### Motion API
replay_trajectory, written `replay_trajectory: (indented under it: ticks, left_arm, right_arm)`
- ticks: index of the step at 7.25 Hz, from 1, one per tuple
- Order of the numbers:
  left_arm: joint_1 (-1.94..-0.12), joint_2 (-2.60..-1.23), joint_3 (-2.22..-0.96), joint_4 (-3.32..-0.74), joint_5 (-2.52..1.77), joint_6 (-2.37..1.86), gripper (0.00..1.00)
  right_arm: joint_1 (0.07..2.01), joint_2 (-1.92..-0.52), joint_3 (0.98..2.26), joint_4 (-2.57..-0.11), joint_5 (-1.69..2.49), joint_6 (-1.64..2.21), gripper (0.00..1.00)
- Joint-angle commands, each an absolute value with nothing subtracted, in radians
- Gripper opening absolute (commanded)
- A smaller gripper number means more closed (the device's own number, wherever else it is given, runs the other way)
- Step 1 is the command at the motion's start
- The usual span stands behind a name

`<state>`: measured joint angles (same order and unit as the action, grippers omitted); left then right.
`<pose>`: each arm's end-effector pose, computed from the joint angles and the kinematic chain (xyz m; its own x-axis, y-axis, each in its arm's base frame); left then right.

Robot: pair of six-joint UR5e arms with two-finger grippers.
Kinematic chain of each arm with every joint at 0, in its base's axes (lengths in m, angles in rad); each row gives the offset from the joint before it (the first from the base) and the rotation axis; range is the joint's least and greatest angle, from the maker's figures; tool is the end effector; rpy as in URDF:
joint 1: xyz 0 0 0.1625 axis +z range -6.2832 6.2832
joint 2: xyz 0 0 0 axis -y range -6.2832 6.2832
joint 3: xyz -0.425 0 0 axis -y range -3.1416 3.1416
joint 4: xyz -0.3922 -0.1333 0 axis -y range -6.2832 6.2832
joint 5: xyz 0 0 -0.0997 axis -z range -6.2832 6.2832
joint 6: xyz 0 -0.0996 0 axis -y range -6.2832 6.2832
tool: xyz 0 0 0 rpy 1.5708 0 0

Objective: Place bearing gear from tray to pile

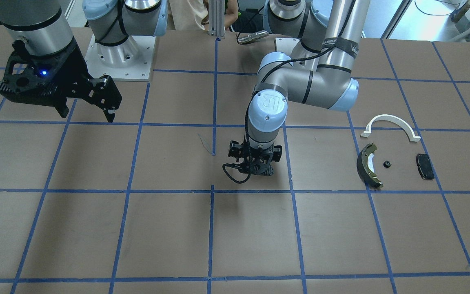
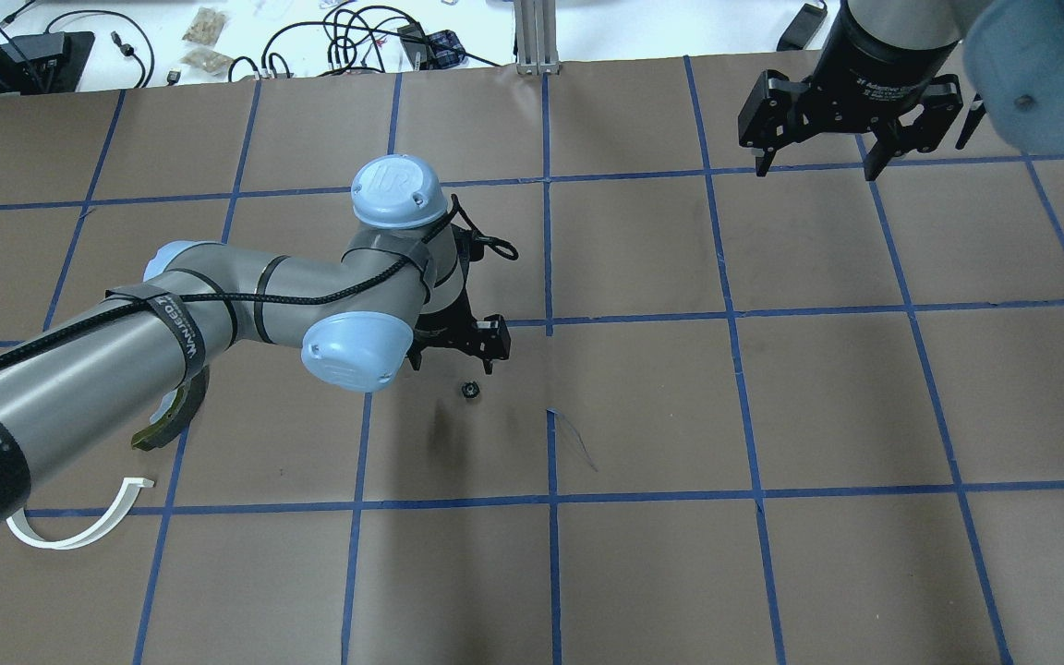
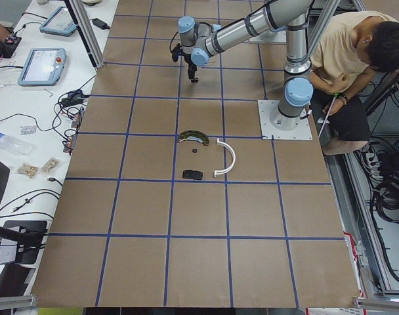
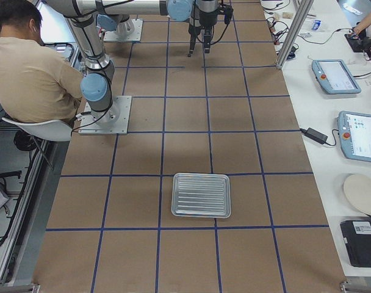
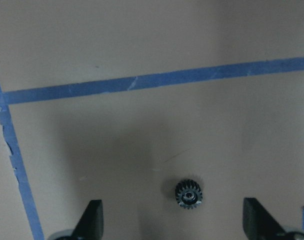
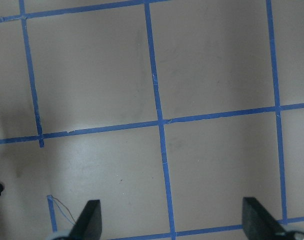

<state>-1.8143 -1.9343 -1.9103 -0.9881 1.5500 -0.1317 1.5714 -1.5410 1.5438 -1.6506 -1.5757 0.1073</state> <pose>-0.2609 -0.4889 0.1953 -0.9939 0.1100 0.0047 0.1098 0.9865 0.1217 0.1331 -0.5118 0.4946 -0.9943 0.1066 -0.0034 0.1065 0.9913 -0.0770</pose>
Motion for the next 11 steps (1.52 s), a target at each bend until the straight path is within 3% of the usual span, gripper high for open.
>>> replay_trajectory:
  ticks: [1,10,11]
  left_arm:
    - [-1.828,-1.950,-1.913,-0.977,1.549,-0.132,0.86]
    - [-1.832,-1.976,-1.927,-0.977,1.551,-0.132,0.70]
    - [-1.832,-1.974,-1.925,-0.977,1.551,-0.132,0.41]
  right_arm:
    - [1.568,-1.555,1.548,-1.603,-1.583,0.100,1.00]
    - [1.572,-1.571,1.571,-1.608,-1.577,0.037,1.00]
    - [1.574,-1.577,1.572,-1.609,-1.572,0.037,1.00]
